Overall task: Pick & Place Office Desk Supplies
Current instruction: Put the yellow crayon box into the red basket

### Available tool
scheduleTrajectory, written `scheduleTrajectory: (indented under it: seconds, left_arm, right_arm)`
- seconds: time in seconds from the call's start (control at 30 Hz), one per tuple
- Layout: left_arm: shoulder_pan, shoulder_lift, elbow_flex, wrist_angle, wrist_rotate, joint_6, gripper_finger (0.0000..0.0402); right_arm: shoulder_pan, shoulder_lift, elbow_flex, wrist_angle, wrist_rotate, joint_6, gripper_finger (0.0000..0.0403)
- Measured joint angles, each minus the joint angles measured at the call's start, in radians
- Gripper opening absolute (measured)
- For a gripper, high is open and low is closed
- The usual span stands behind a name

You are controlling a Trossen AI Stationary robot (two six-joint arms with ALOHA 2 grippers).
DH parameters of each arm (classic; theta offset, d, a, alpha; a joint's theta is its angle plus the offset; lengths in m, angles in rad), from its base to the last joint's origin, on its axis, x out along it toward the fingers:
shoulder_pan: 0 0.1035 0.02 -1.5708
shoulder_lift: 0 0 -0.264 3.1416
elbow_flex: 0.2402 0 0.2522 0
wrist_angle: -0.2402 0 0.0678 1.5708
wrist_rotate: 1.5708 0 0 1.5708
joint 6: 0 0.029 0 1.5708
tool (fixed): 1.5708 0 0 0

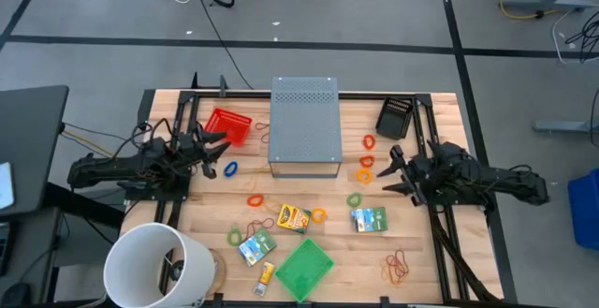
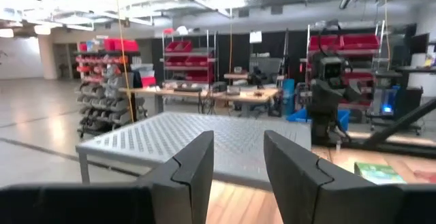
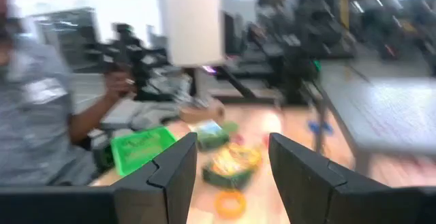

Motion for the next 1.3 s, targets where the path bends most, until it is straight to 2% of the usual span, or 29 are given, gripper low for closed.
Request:
scheduleTrajectory:
  seconds: [0.2,0.37,0.57,0.77,0.9,1.2,1.3]
  left_arm:
    - [0.001,0.0,0.0,0.029,-0.058,-0.008,0.0135]
    - [0.001,0.0,0.0,0.029,-0.057,-0.006,0.0135]
    - [0.0,0.0,0.0,0.029,-0.056,-0.011,0.0135]
    - [0.0,0.0,0.0,0.022,-0.056,-0.098,0.0135]
    - [0.0,0.0,0.0,0.024,-0.069,-0.098,0.0135]
    - [0.0,0.0,0.0,-0.041,-0.074,-0.098,0.0135]
    - [0.0,0.0,0.0,-0.043,-0.074,-0.103,0.0135]
  right_arm:
    - [0.0,0.107,0.0,-0.005,0.099,0.048,0.019]
    - [0.0,0.16,0.0,-0.005,0.117,0.048,0.019]
    - [0.0,0.16,0.0,0.083,0.116,0.048,0.019]
    - [0.0,0.161,0.0,0.161,0.132,0.202,0.019]
    - [0.0,0.16,0.0,0.192,0.16,0.217,0.019]
    - [0.0,0.161,0.0,0.178,0.295,0.148,0.019]
    - [0.0,0.161,0.0,0.178,0.395,0.141,0.019]
